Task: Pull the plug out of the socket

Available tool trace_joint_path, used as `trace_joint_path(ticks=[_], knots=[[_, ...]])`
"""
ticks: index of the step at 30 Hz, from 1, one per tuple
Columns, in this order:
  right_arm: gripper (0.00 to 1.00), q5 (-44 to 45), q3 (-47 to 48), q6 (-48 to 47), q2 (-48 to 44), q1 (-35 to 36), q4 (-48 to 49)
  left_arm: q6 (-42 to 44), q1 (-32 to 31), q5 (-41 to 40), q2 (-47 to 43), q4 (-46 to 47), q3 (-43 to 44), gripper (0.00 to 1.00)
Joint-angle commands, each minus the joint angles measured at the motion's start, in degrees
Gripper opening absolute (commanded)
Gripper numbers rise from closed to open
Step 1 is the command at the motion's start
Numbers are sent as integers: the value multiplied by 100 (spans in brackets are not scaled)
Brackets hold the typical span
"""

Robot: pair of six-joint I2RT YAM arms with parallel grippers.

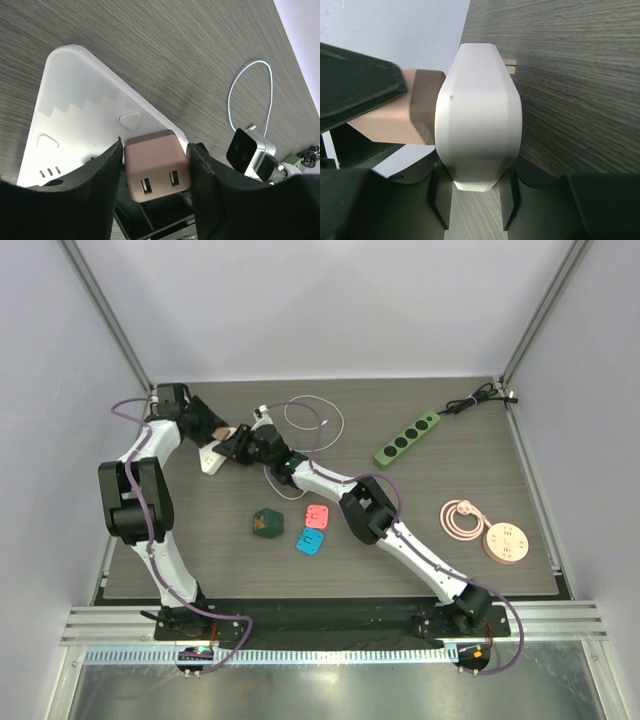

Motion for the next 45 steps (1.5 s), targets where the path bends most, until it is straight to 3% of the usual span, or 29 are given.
trace_joint_path(ticks=[1, 7, 10, 11, 13, 17, 21, 26, 30, 34, 38, 45], knots=[[1, 57, -192, -793, -118, 114, -815, 237, -15, -163, 112, -299, 178, 54], [1, 101, -166, -881, -118, 106, -859, 245, -15, -84, 77, -299, 178, 35], [1, 145, -183, -838, -100, 106, -903, 263, -6, -14, 33, -290, 205, 15], [1, 137, -183, -681, -74, 97, -894, 246, -15, 56, 24, -290, 205, 0], [1, 40, -61, -522, 84, 53, -894, 202, -6, 257, -81, -159, 135, 0], [1, -153, 2, -170, 233, 0, -772, -351, 55, 1075, -529, 1350, -637, 0], [1, -180, 2, -126, 269, -8, -692, -387, 81, 1006, -811, 1669, -849, 0], [1, -241, 45, 6, 357, -9, -613, -1045, 301, 1304, -1040, 2888, -1403, 0], [1, -250, 107, 15, 392, -8, -648, -1538, 398, 1629, -882, 3269, -1588, 0], [1, -189, 168, -116, 392, 9, -736, -1417, 398, 1542, -890, 2998, -1518, 0], [1, -127, 230, -222, 383, 53, -798, -521, 310, 709, -1215, 1639, -1185, 0], [1, -40, 247, -380, 330, 79, -921, 755, -199, -1593, -2067, 545, -806, 0]])
